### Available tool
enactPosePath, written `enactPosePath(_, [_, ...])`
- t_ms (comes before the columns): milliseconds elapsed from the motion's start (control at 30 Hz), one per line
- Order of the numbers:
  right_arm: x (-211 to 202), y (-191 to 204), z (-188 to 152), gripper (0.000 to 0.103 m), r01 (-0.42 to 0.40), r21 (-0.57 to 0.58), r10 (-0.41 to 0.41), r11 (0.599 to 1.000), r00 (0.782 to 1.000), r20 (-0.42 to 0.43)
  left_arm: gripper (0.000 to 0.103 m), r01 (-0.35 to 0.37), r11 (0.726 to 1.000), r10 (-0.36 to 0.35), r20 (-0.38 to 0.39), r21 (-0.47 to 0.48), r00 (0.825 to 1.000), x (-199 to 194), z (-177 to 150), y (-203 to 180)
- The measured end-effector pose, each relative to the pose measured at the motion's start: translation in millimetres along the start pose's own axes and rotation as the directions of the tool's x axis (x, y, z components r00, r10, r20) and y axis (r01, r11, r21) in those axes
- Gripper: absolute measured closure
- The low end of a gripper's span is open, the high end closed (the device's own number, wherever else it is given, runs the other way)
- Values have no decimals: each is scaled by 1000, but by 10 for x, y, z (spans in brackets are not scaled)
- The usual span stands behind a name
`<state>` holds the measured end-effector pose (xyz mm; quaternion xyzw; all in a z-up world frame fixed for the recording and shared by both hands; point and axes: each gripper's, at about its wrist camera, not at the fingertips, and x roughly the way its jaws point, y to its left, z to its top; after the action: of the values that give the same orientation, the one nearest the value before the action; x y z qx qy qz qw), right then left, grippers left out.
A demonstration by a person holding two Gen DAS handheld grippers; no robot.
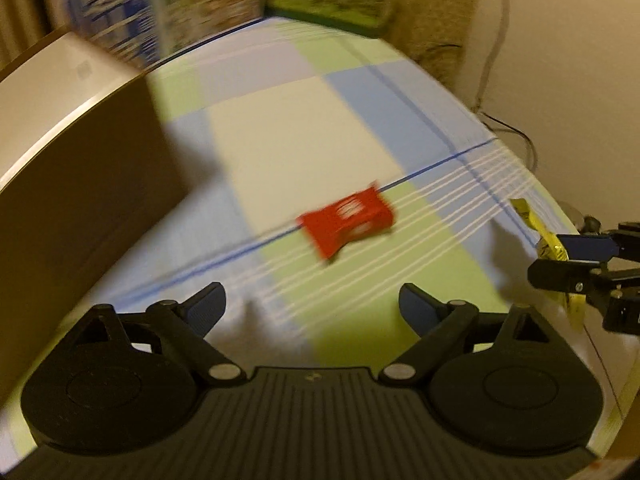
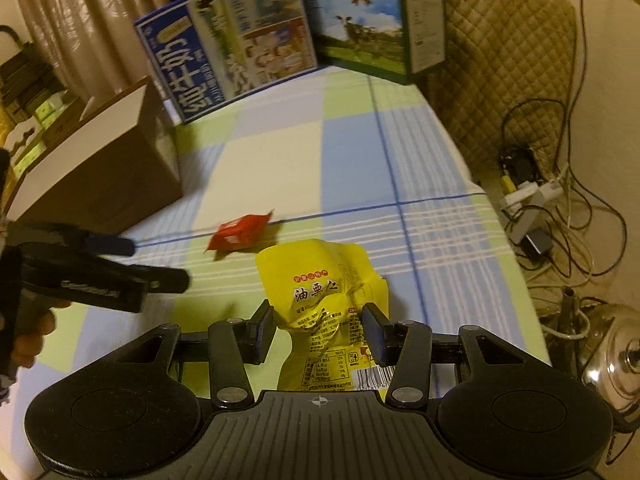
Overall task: Organize objects
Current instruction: 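Grasp the red snack packet with the left tool while the right tool holds the yellow packet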
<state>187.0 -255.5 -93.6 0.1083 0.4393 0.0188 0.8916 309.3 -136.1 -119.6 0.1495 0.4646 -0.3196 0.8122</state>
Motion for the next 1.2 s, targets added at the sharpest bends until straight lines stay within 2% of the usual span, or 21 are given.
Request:
enactPosePath(167, [24,-141,27,59,12,29,-12,1000,1000,1,15,-7,991,7,-1,133,1000,263,172,-180])
enactPosePath(433, [68,-247,83,59,14,34,-14,999,1000,-1,27,-9,978,13,-21,208,1000,558,323,-223])
enactPosePath(567, [73,-261,95,59,13,33,-13,999,1000,-1,43,-1,977,6,-27,212,1000,603,342,-235])
enactPosePath(600, [71,-267,100,59,12,32,-12,999,1000,0,46,4,977,1,-27,211,1000,601,338,-238])
enactPosePath(667, [69,-271,112,59,12,28,-12,1000,1000,2,63,12,979,-8,-21,202,1000,588,334,-244])
enactPosePath(733, [67,-269,118,59,9,24,-9,1000,1000,1,74,2,982,2,-19,188,1000,576,337,-248])
enactPosePath(900, [56,-242,96,59,-5,13,5,1000,1000,1,78,-20,986,23,-19,165,1000,497,250,-240])
enactPosePath(1067, [40,-178,36,59,-25,4,25,1000,1000,-3,96,-16,995,21,-44,100,999,336,59,-164])
enactPosePath(1200, [20,-120,-12,59,-49,-5,49,999,999,-7,96,-21,999,23,-82,30,996,142,-196,-54])
